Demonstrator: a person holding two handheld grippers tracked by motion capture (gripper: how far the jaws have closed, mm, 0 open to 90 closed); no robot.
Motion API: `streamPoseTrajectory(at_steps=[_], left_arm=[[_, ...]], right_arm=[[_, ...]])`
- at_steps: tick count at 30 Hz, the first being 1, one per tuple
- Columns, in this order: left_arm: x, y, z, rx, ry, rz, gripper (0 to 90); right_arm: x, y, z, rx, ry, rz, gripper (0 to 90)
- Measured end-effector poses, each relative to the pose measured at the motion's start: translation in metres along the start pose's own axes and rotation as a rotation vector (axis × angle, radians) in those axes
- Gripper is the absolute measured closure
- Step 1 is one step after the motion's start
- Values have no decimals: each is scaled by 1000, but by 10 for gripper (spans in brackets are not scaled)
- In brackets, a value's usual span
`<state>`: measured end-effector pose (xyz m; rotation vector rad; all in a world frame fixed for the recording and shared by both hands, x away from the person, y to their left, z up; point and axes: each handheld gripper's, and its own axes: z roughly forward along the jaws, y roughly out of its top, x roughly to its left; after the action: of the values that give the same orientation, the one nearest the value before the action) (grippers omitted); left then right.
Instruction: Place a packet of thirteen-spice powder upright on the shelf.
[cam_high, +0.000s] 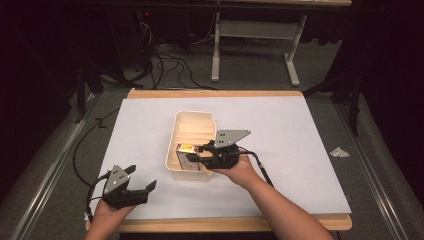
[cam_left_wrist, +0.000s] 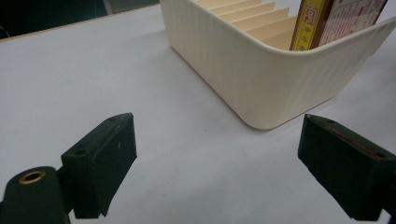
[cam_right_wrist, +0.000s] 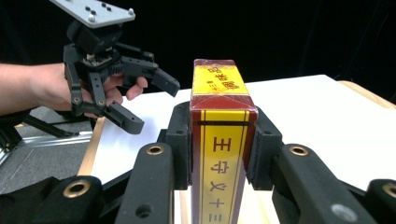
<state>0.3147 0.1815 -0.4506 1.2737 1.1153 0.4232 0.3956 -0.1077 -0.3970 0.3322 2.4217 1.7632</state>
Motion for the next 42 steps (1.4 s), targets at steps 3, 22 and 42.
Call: streamPoseTrajectory(at_steps=[3,22,42], left_arm=[[0,0,0,0,0,0,122],[0,0,-1,4,-2,3,122],[-1,0,0,6,-6,-1,122]], right_arm=[[0,-2,2,12,-2,-5,686],[3,-21,18,67,-30,-1,685],[6,-30,17,82,-54,-5,678]])
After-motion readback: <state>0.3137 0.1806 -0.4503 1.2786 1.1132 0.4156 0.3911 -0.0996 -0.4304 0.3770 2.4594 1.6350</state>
